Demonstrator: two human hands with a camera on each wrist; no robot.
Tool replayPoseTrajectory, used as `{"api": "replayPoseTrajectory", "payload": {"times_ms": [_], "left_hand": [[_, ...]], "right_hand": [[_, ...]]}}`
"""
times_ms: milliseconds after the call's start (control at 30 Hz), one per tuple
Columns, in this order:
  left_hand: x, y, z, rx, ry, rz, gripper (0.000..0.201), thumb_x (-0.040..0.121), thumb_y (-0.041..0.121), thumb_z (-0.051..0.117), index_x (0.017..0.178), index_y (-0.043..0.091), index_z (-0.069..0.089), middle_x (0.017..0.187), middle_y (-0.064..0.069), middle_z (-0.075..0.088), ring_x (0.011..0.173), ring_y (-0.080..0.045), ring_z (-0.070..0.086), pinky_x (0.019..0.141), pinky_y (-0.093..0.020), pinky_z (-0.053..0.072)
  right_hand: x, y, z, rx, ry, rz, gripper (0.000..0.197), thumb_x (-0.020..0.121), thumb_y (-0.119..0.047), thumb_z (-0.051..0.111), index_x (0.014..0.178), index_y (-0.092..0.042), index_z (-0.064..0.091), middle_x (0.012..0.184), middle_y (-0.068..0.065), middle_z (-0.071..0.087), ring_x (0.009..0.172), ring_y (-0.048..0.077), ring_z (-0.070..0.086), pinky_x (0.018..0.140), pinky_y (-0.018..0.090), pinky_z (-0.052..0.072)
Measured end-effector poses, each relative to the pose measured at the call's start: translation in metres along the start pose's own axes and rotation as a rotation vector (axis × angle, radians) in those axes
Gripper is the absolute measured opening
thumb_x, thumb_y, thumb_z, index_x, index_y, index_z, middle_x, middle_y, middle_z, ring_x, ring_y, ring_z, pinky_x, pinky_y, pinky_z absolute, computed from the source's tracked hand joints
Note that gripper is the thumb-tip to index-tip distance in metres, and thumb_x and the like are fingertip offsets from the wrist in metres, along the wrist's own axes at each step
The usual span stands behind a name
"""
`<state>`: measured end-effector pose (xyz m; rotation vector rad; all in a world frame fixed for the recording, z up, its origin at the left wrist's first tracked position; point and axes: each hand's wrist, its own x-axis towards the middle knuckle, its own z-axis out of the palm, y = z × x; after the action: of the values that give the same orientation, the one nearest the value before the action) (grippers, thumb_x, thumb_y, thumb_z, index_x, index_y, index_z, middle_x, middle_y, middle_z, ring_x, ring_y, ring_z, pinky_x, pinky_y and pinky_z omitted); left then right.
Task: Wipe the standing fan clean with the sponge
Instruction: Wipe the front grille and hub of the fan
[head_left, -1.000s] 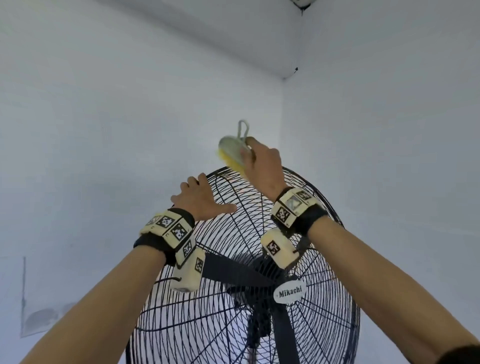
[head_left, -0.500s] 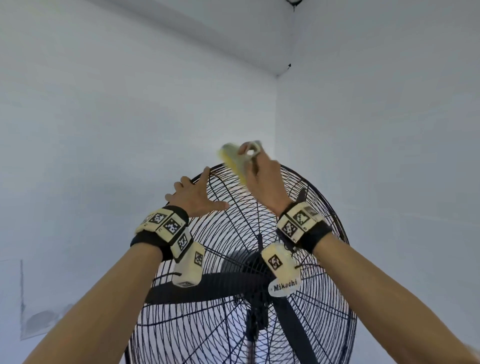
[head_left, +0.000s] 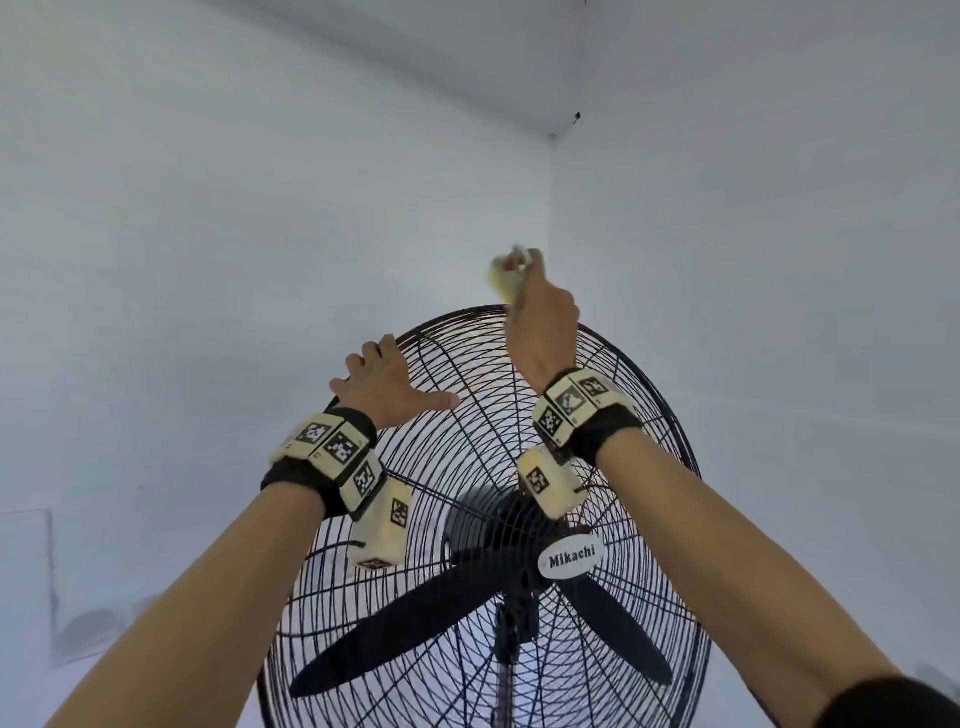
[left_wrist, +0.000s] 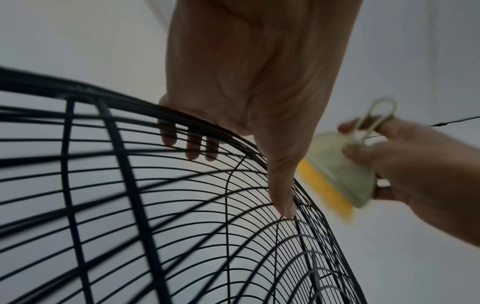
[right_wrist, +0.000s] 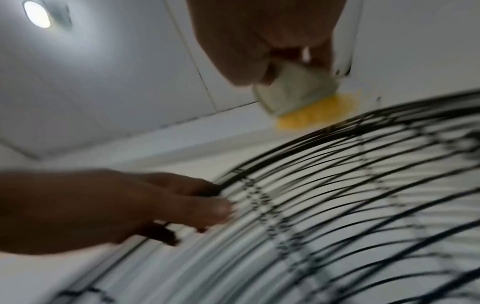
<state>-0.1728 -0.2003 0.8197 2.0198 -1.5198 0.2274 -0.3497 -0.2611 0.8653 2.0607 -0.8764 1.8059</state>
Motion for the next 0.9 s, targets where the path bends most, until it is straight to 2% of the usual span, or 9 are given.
{"api": "replayPoseTrajectory", "payload": {"times_ms": [100,200,300,400,533,633,767,833,900], "left_hand": [[0.000,0.000,0.000,-0.002,0.003,0.017,0.127,0.075,0.082,0.067,0.160,0.008,0.011,0.160,-0.017,0.026,0.146,-0.039,0.027,0.113,-0.061,0.031],[0.002,0.001,0.002,0.004,0.014,0.012,0.124,0.075,0.082,0.068,0.159,0.008,0.014,0.158,-0.016,0.028,0.145,-0.038,0.029,0.112,-0.060,0.032],[0.004,-0.001,0.003,-0.014,0.028,0.011,0.121,0.074,0.080,0.070,0.156,0.008,0.019,0.156,-0.016,0.030,0.144,-0.037,0.030,0.111,-0.058,0.033],[0.003,-0.004,0.002,-0.020,0.024,0.025,0.122,0.073,0.082,0.069,0.156,0.008,0.019,0.156,-0.016,0.030,0.143,-0.038,0.031,0.110,-0.059,0.032],[0.004,-0.007,0.001,-0.022,0.006,0.039,0.128,0.072,0.083,0.068,0.160,0.007,0.012,0.159,-0.017,0.026,0.146,-0.039,0.027,0.112,-0.062,0.030],[0.005,-0.008,0.003,0.002,0.012,0.037,0.131,0.069,0.086,0.068,0.159,0.008,0.013,0.159,-0.017,0.026,0.146,-0.038,0.028,0.112,-0.062,0.031],[0.005,-0.008,0.010,0.045,0.066,0.030,0.138,0.056,0.087,0.075,0.155,0.011,0.018,0.155,-0.014,0.031,0.142,-0.037,0.032,0.108,-0.058,0.035],[0.004,-0.009,0.011,0.032,0.068,0.029,0.138,0.056,0.087,0.077,0.155,0.011,0.018,0.155,-0.014,0.031,0.141,-0.037,0.033,0.109,-0.058,0.035],[0.003,-0.009,0.008,0.029,0.042,0.018,0.142,0.055,0.087,0.077,0.157,0.010,0.015,0.157,-0.015,0.028,0.143,-0.038,0.030,0.111,-0.060,0.032]], "right_hand": [[0.007,0.012,0.002,-0.136,-0.034,0.097,0.051,0.087,0.013,0.046,0.129,-0.016,0.049,0.090,0.008,0.066,0.074,0.029,0.060,0.062,0.035,0.040],[-0.003,-0.001,0.011,-0.109,-0.211,-0.118,0.043,0.090,0.012,0.047,0.125,-0.014,0.053,0.068,-0.003,0.055,0.052,0.015,0.049,0.053,0.031,0.035],[-0.026,-0.020,0.007,0.116,-0.326,-0.364,0.034,0.094,0.005,0.051,0.124,-0.011,0.055,0.065,-0.010,0.053,0.046,0.002,0.045,0.047,0.019,0.033],[-0.023,-0.004,0.001,0.230,-0.172,-0.202,0.021,0.104,-0.005,0.046,0.122,-0.009,0.054,0.079,-0.010,0.062,0.050,-0.002,0.056,0.047,0.012,0.039],[-0.019,0.036,-0.008,0.005,0.085,0.212,0.026,0.101,0.001,0.047,0.121,-0.014,0.055,0.090,0.003,0.070,0.067,0.019,0.063,0.062,0.036,0.057],[-0.048,0.022,0.001,0.065,0.060,0.102,0.022,0.103,-0.002,0.050,0.118,-0.012,0.063,0.078,-0.009,0.059,0.054,-0.001,0.047,0.051,0.012,0.040],[-0.088,-0.013,0.003,0.261,-0.183,-0.210,0.020,0.101,-0.001,0.054,0.107,-0.019,0.061,0.080,-0.011,0.062,0.049,0.003,0.050,0.044,0.011,0.034],[-0.082,-0.016,-0.002,0.298,-0.188,-0.176,0.017,0.104,-0.006,0.053,0.108,-0.021,0.059,0.082,-0.009,0.065,0.048,0.008,0.053,0.041,0.013,0.037],[-0.062,-0.002,-0.005,0.298,-0.003,-0.019,0.012,0.106,-0.008,0.052,0.108,-0.017,0.060,0.082,-0.011,0.064,0.048,0.008,0.054,0.042,0.015,0.041]]}}
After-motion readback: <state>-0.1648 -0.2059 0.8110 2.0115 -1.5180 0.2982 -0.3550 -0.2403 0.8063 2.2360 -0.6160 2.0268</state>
